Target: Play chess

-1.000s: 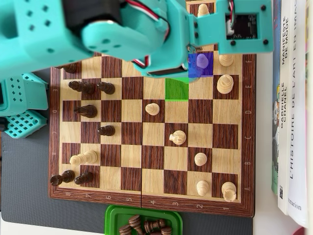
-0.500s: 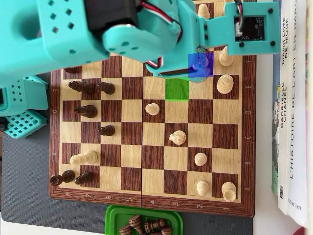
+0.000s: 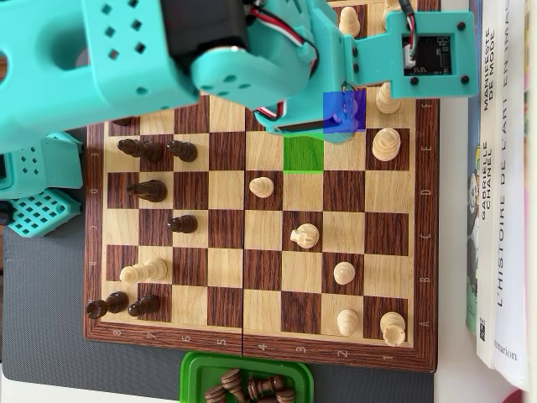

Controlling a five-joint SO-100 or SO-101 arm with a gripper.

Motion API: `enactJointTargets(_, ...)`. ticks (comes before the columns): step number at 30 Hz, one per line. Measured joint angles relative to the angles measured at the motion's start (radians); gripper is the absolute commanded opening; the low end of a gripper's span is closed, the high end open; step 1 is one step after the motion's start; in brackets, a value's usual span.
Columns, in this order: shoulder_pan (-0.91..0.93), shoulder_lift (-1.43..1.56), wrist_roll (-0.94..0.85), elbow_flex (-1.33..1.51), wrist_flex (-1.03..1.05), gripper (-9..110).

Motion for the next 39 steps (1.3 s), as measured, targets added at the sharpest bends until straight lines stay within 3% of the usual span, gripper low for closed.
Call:
enactJointTargets(9,0.000,0.000,0.000,0.000,0.000,15)
enactJointTargets(14,0.000,0.000,0.000,0.000,0.000,8)
enactJointTargets(39,0.014,0.101,0.000,0.064,0.000,8)
